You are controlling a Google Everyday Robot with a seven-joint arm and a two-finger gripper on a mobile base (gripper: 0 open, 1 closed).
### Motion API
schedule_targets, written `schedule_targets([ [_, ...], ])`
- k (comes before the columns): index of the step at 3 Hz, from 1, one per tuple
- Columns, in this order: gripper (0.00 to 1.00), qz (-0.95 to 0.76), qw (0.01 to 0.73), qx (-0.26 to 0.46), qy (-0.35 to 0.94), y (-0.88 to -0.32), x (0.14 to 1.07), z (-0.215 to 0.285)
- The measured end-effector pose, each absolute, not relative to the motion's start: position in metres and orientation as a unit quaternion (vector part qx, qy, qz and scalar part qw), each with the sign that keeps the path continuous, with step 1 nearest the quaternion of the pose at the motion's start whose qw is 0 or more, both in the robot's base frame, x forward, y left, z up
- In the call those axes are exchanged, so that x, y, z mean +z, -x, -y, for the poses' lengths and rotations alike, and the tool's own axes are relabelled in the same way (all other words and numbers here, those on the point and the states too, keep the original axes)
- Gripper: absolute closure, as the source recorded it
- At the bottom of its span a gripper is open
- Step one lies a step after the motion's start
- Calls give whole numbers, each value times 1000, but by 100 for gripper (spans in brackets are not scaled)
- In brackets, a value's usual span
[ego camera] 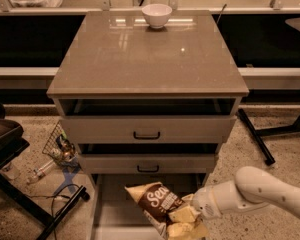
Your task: Place brown chip bag into bottom drawer
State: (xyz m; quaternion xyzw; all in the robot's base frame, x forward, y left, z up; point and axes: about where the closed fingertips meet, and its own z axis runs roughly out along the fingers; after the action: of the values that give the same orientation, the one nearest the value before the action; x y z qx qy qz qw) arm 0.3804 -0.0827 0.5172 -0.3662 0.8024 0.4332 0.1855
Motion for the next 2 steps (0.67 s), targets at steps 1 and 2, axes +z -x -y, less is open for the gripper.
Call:
schedule_targets([
  [1, 100, -803, 172, 440, 364, -395, 470, 53],
  [2, 100, -804, 183, 446, 347, -432, 420, 19],
])
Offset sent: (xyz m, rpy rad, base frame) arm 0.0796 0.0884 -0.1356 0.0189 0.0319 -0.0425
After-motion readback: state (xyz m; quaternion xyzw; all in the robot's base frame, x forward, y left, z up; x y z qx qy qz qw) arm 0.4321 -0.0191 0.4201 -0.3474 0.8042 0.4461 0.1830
